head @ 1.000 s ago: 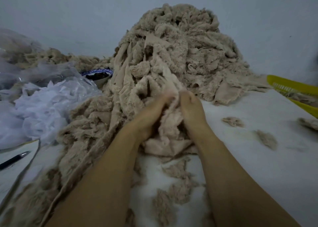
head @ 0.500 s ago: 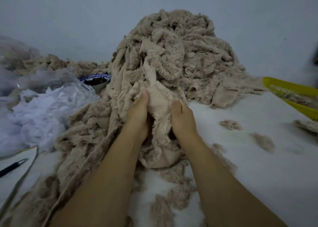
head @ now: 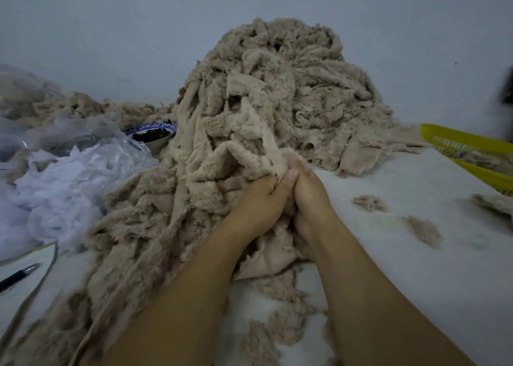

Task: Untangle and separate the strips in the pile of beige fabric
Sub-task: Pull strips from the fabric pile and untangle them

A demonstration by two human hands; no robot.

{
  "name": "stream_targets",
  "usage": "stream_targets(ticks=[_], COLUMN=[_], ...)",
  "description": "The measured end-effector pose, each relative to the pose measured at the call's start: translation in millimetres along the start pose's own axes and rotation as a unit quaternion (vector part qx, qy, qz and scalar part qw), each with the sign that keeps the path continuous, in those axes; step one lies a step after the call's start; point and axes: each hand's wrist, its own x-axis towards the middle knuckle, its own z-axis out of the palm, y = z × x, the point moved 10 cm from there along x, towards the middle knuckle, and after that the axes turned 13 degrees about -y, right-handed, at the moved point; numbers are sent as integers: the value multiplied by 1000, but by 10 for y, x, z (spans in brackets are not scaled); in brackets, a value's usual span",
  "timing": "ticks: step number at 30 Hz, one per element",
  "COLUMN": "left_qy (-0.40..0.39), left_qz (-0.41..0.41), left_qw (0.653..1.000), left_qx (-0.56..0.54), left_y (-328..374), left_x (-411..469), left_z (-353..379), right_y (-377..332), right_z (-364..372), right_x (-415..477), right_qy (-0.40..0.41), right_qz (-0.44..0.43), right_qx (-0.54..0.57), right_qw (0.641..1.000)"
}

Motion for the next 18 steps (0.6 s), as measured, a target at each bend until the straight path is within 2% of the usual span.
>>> stream_targets(ticks=[2, 4, 7, 9, 13, 16, 18], left_qy=[-4, 22, 80, 126, 187, 227, 227], left_qz=[-9, -20, -52, -91, -86, -90, -78], left_qw=[995, 982, 957, 926, 842, 808, 794], left_qx=[-102, -189, -274, -344, -499, -536, -559], left_y=[-38, -101, -226, -363, -477, -541, -532], left_x=[-5, -23, -37, -55, -66, -60, -29], left_z=[30, -14, -106, -173, -248, -227, -194], right_y=[-152, -306, -362, -367, -393, -432, -439], right_z=[-69, -46, 117, 269, 251, -12, -151], right_x=[-69, -147, -210, -228, -213, -257, -279], right_qy=[55, 83, 58, 22, -16, 3, 30], right_qz=[-31, -62, -87, -100, -95, -104, -100], right_qx=[-75, -194, -291, -332, -344, -310, -290], right_qw=[995, 975, 951, 938, 934, 945, 951])
